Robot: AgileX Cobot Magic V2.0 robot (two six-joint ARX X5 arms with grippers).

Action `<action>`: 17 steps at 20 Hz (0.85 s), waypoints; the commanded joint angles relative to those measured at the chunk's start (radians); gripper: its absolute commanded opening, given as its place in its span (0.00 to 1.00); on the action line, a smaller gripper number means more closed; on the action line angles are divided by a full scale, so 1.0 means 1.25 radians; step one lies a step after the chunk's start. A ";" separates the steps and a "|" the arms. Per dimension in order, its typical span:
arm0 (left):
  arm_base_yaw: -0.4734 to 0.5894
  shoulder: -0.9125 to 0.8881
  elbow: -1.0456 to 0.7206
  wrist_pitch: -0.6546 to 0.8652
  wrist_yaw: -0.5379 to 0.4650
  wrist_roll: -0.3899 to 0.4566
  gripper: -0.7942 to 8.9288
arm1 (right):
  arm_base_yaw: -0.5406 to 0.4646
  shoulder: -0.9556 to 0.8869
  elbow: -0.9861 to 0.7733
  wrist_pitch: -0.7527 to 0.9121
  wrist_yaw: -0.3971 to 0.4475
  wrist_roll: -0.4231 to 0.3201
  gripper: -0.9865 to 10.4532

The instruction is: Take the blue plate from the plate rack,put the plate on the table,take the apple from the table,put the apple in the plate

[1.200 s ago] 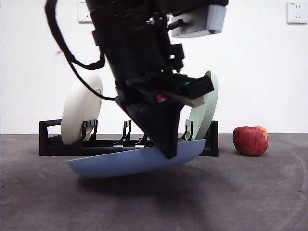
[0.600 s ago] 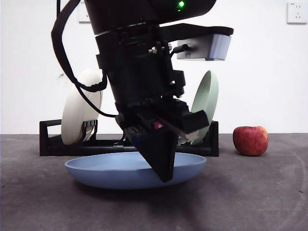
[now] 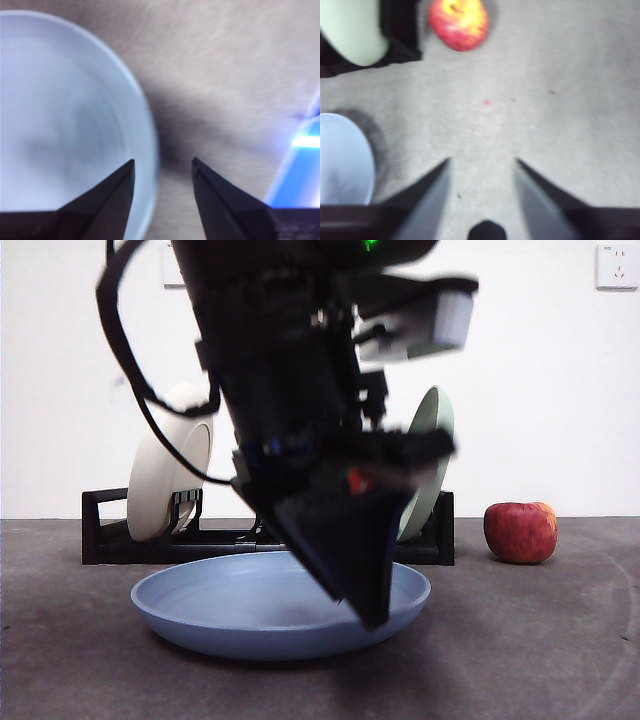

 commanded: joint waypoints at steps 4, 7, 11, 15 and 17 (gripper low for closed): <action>0.001 -0.133 0.002 -0.045 0.157 -0.125 0.28 | 0.000 0.100 0.001 0.114 -0.009 -0.022 0.69; 0.001 -0.219 0.002 -0.105 0.210 -0.136 0.20 | 0.000 0.178 0.001 0.199 -0.056 -0.020 0.69; 0.001 -0.347 0.002 -0.211 0.218 -0.143 0.07 | 0.001 0.269 0.001 0.341 -0.064 0.018 0.69; 0.001 -0.468 0.002 -0.358 0.242 -0.142 0.07 | 0.000 0.292 0.001 0.459 -0.061 0.018 0.69; 0.001 -0.517 0.005 -0.430 0.242 -0.143 0.07 | 0.001 0.294 0.002 0.483 -0.063 0.015 0.69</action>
